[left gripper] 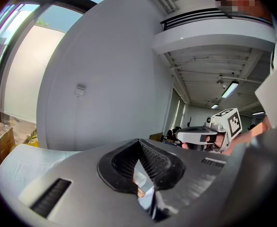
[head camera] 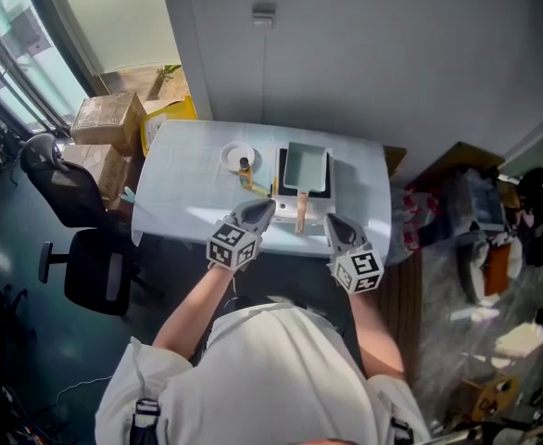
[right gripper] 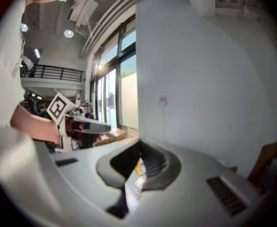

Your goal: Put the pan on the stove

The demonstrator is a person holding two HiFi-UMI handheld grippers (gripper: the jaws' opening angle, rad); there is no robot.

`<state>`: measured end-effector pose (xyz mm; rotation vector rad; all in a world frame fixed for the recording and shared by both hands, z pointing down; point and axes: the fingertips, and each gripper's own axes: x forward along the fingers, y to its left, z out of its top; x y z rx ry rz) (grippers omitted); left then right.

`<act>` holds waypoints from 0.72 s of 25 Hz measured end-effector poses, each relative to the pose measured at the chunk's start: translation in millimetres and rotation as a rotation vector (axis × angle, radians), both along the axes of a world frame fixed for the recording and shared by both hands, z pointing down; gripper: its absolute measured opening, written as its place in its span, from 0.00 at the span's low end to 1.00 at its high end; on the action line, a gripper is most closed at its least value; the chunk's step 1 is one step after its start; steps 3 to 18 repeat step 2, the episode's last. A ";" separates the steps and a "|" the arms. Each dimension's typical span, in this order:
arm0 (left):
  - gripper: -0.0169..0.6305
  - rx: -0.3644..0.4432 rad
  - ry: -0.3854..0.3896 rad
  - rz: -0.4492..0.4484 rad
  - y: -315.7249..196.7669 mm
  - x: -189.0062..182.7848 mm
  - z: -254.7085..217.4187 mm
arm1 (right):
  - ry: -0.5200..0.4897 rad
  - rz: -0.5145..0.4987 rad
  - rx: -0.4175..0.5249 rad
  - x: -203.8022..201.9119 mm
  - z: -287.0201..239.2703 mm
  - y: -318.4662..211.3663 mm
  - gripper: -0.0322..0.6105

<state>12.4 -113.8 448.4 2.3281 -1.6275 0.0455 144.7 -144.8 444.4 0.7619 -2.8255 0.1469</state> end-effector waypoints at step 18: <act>0.06 0.002 0.001 0.003 -0.4 0.5 0.2 | 0.000 0.001 0.001 -0.3 0.1 -0.3 0.10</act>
